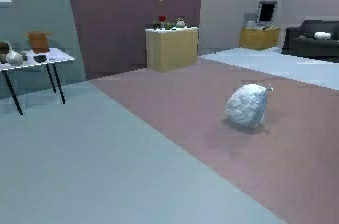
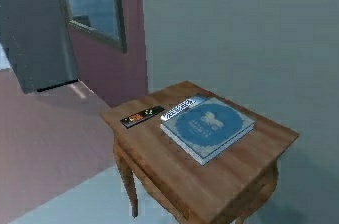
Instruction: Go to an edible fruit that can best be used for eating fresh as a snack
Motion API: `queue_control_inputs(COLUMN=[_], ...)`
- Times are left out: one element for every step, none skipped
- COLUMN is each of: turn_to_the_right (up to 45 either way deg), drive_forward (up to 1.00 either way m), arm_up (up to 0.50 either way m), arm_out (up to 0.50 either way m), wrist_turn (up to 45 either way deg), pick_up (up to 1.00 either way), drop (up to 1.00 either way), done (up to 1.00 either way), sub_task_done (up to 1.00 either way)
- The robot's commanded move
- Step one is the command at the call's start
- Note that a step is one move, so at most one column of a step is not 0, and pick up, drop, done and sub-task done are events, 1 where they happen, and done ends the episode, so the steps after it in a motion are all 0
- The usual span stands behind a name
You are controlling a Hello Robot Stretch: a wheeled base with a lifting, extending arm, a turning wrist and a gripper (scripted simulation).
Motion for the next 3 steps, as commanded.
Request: queue_control_inputs(turn_to_the_right=[3.0,0.0,0.0], drive_forward=[0.00,1.00,1.00], arm_up=[0.00,0.00,0.00], arm_out=[0.00,0.00,0.00], wrist_turn=[0.0,0.0,0.0], pick_up=[0.00,0.00,0.00], drop=[0.00,0.00,0.00], done=[0.00,0.00,0.00], sub_task_done=[0.00,0.00,0.00])
